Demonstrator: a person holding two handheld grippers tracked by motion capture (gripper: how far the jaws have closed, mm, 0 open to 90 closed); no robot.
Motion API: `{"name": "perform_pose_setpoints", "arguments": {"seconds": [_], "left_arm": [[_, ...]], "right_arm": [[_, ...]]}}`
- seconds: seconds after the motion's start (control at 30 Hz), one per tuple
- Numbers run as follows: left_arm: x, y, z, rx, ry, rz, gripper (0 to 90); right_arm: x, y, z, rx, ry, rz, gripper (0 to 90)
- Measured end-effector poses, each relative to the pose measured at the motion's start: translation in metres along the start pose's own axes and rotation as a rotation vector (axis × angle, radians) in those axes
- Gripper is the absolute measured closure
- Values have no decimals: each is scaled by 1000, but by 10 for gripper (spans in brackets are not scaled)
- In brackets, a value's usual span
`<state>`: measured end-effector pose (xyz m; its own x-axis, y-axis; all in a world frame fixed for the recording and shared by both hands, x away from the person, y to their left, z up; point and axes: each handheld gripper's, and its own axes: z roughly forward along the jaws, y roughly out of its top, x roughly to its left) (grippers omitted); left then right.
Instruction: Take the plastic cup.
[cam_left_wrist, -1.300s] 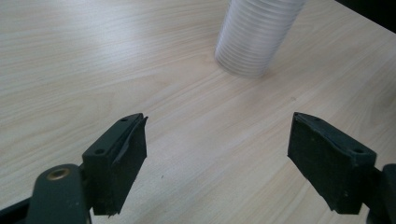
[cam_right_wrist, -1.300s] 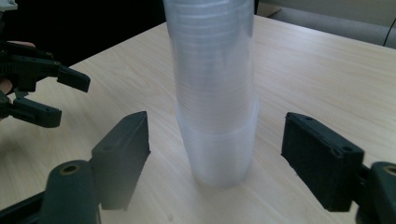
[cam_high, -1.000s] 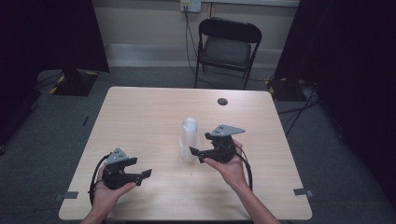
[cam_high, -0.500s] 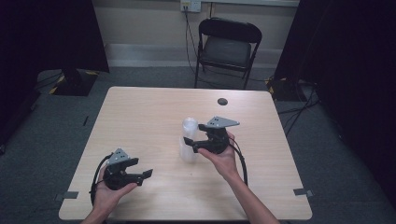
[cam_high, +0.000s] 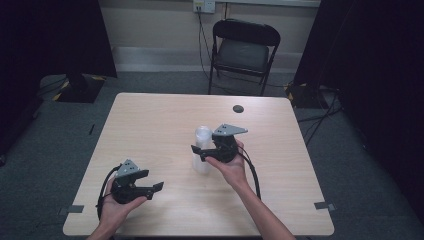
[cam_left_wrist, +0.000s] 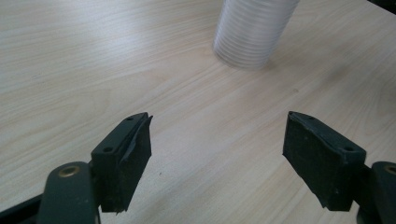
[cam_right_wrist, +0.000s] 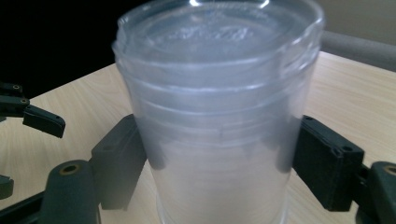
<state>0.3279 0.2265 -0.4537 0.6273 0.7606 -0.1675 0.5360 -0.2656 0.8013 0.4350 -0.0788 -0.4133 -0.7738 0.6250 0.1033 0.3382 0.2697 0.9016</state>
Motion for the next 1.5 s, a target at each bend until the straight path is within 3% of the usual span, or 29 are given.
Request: {"name": "perform_pose_setpoints", "arguments": {"seconds": [0.3,0.5,0.67,1.5], "left_arm": [[1,0,0,-1,4,-5,235],[1,0,-1,-1,7,-7,236],[0,0,0,7,7,-6,238],[2,0,0,16,13,-9,243]], "right_arm": [[1,-4,9,14,-32,5,180],[1,-7,11,34,-25,4,232],[3,-9,12,41,-46,5,252],[3,1,4,-6,-49,3,292]]}}
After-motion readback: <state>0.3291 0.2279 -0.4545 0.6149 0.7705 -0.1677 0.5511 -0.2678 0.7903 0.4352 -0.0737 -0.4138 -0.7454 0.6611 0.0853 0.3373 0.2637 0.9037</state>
